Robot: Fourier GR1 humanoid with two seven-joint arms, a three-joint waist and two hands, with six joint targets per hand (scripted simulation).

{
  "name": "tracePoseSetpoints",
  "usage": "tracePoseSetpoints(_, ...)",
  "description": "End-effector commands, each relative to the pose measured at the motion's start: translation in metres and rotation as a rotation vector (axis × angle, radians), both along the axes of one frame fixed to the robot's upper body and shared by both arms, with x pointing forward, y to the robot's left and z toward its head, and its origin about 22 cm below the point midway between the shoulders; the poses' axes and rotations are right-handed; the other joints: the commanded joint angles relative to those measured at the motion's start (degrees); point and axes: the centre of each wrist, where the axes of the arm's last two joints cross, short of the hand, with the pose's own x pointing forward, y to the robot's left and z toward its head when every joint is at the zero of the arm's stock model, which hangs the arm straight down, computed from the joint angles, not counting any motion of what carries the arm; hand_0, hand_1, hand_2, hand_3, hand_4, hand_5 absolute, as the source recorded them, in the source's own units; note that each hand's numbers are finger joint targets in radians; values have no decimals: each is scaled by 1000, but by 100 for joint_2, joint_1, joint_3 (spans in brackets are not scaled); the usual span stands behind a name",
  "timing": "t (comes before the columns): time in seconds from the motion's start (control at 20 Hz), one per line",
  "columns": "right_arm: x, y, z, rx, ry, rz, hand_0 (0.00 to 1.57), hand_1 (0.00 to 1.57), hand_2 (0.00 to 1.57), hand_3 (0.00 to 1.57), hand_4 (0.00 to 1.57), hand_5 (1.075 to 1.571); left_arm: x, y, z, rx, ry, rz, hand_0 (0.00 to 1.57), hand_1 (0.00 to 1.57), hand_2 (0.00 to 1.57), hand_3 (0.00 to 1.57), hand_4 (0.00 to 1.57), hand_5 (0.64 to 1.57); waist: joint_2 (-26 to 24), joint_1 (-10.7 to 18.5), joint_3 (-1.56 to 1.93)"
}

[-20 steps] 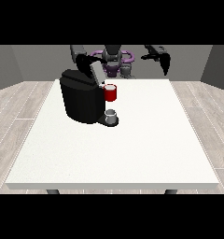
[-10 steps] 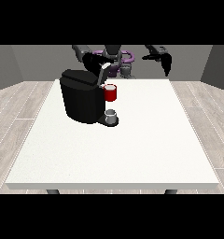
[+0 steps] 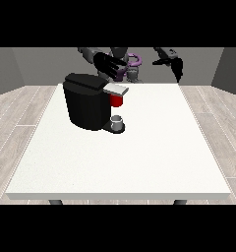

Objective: Insert the coffee pod into the coffee machine and close the lid

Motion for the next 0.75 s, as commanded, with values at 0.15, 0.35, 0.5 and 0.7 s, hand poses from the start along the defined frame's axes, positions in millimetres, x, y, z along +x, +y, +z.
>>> tracePoseSetpoints(0.15,-10,9,-20,24,-25,91,0,0,0,0,30,1571,-2,0,0,-10,-13,-1,0,0,0,0,0,1571,-207,-180,1)
tracePoseSetpoints(0.35,-34,36,-37,88,-12,183,0,0,0,0,259,1571,-11,20,-18,6,2,37,0,0,0,0,202,1571,-517,-346,-1)
tracePoseSetpoints(0.5,-56,28,-66,195,55,190,0,0,0,0,269,1571,-26,-9,-45,-22,45,45,0,0,0,0,145,1571,-840,-561,1)
tracePoseSetpoints(0.7,-87,11,-109,272,147,50,0,0,0,0,157,1571,-39,-13,-53,-40,71,39,0,0,0,0,192,1571,-1185,-558,2)
